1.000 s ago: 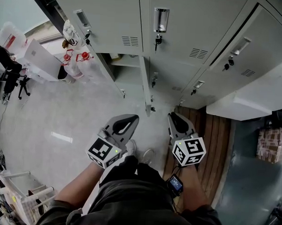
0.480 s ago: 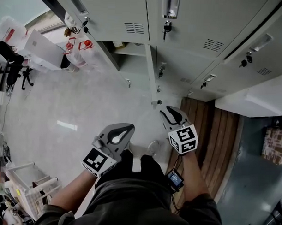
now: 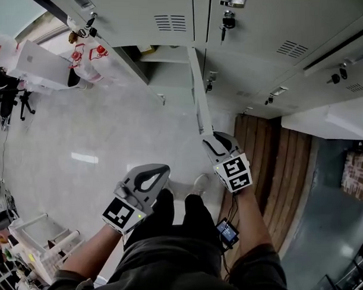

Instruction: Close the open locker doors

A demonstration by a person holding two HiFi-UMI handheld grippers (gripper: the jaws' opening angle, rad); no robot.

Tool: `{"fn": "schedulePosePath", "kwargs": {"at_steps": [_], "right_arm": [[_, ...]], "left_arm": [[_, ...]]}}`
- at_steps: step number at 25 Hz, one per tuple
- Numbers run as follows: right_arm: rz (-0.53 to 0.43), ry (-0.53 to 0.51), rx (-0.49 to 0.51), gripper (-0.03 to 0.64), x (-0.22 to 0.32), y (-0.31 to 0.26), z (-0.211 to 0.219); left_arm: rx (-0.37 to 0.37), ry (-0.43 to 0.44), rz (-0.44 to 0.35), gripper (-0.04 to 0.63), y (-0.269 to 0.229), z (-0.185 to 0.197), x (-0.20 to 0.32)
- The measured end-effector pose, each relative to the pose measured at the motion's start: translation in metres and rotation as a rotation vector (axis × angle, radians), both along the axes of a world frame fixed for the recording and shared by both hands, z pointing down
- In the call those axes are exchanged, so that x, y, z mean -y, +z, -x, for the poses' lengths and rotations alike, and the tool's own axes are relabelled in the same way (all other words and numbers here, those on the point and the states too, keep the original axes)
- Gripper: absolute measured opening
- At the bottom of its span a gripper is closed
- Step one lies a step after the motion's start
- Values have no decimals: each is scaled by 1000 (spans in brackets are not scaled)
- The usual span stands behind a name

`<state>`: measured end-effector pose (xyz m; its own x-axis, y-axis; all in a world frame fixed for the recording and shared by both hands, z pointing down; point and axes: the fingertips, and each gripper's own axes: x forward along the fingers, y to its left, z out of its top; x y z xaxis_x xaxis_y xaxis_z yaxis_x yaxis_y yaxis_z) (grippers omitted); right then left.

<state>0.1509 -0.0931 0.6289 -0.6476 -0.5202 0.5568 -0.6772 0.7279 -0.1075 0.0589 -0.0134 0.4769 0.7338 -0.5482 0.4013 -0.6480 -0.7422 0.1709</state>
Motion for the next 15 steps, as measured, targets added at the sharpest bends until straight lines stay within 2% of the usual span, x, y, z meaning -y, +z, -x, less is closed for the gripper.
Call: {"fn": "schedulePosePath", "kwargs": {"at_steps": [8, 15], "right_arm": [[23, -60, 1, 117, 11, 7, 5], [30, -82, 22, 135, 13, 10, 12]], "left_arm": [[4, -27, 35, 11, 11, 2, 7], [-15, -93, 19, 11, 6, 2, 17]]}}
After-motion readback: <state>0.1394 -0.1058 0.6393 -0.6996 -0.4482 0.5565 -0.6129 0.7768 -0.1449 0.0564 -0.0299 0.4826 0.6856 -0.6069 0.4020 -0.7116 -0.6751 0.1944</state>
